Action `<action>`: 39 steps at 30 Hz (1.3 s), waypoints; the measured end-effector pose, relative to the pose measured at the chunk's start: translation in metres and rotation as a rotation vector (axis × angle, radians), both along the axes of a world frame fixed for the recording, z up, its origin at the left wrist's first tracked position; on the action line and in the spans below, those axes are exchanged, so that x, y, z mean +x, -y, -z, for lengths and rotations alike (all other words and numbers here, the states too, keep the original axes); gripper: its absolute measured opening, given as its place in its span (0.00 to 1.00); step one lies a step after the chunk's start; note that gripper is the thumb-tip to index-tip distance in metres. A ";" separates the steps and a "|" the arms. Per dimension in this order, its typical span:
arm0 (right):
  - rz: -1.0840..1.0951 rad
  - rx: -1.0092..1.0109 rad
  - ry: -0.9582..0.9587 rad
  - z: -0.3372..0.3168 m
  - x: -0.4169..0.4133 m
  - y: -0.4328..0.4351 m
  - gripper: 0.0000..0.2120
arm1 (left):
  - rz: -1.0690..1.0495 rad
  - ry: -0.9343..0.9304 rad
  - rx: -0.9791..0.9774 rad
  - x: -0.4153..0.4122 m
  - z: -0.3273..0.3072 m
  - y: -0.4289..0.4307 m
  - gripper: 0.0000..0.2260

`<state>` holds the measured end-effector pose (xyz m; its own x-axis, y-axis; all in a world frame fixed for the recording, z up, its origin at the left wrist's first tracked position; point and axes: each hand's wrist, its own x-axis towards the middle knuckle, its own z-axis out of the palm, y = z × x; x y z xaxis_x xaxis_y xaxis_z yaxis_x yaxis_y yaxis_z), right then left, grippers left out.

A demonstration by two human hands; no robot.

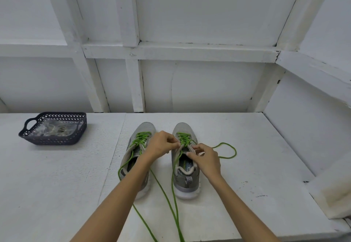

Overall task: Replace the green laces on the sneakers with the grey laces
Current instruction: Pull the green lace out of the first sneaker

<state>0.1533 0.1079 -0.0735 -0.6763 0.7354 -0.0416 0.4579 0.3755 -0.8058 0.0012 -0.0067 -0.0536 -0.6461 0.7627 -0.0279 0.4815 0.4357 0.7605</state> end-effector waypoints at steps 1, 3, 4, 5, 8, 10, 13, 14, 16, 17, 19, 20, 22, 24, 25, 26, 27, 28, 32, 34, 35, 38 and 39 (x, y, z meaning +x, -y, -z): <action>0.007 0.011 -0.002 0.001 0.000 0.002 0.15 | 0.022 -0.018 -0.016 -0.001 -0.002 -0.001 0.06; 0.019 0.032 -0.005 0.003 0.000 0.003 0.14 | 0.071 -0.138 -0.084 -0.001 -0.006 -0.004 0.07; 0.021 0.042 -0.006 0.005 0.000 0.003 0.13 | 0.087 -0.216 -0.128 0.001 -0.008 -0.007 0.08; 0.021 0.051 -0.007 0.005 0.000 0.003 0.13 | 0.089 -0.274 -0.159 0.003 -0.009 -0.010 0.08; 0.008 0.053 -0.011 0.008 0.001 0.002 0.13 | 0.053 -0.370 -0.181 0.008 -0.006 -0.017 0.09; 0.008 0.045 -0.017 0.009 0.001 0.001 0.14 | 0.027 -0.370 -0.154 0.009 -0.003 -0.017 0.09; 0.019 0.042 -0.029 0.011 0.001 0.000 0.14 | -0.032 -0.161 0.012 0.009 0.000 -0.007 0.09; 0.025 0.042 -0.032 0.011 0.001 0.001 0.13 | -0.055 -0.069 0.049 0.008 0.003 -0.004 0.10; 0.033 0.039 -0.039 0.011 0.001 0.002 0.12 | -0.055 0.035 0.052 0.006 0.006 0.002 0.10; 0.036 0.038 -0.044 0.011 0.001 0.003 0.12 | -0.043 0.040 0.036 0.006 0.007 0.003 0.09; 0.033 0.040 -0.050 0.011 0.001 0.003 0.11 | -0.059 -0.046 0.005 0.008 0.006 -0.001 0.08; 0.028 0.042 -0.053 0.011 0.001 0.003 0.11 | -0.102 -0.122 -0.006 0.010 0.005 -0.004 0.08; 0.016 0.037 -0.055 0.012 0.002 0.002 0.11 | -0.215 -0.213 0.011 0.016 0.004 -0.010 0.09; 0.010 0.026 -0.057 0.012 0.002 0.000 0.11 | -0.289 -0.208 0.033 0.023 0.006 -0.013 0.11; 0.008 0.026 -0.056 0.012 0.002 -0.001 0.12 | -0.310 -0.178 0.036 0.025 0.009 -0.012 0.13; 0.007 0.029 -0.054 0.013 0.002 -0.002 0.12 | -0.320 -0.123 0.053 0.026 0.012 -0.011 0.15; 0.009 0.031 -0.052 0.013 0.002 -0.002 0.12 | -0.324 -0.053 0.085 0.026 0.015 -0.008 0.16; 0.012 0.032 -0.052 0.014 0.002 -0.002 0.13 | -0.320 -0.001 0.107 0.027 0.017 -0.005 0.16; 0.017 0.032 -0.056 0.014 0.000 -0.001 0.12 | -0.292 -0.068 0.136 0.029 0.014 0.000 0.10; 0.005 0.030 -0.054 0.015 0.000 -0.001 0.12 | -0.393 -0.055 0.212 0.026 0.011 -0.002 0.09; 0.000 0.026 -0.054 0.015 0.001 -0.002 0.13 | -0.442 -0.016 0.265 0.023 0.011 -0.003 0.09; 0.000 0.023 -0.051 0.016 0.002 -0.004 0.13 | -0.404 0.043 0.198 0.021 0.009 -0.002 0.14; 0.005 0.023 -0.050 0.016 0.002 -0.004 0.13 | -0.367 0.058 0.164 0.022 0.011 0.000 0.15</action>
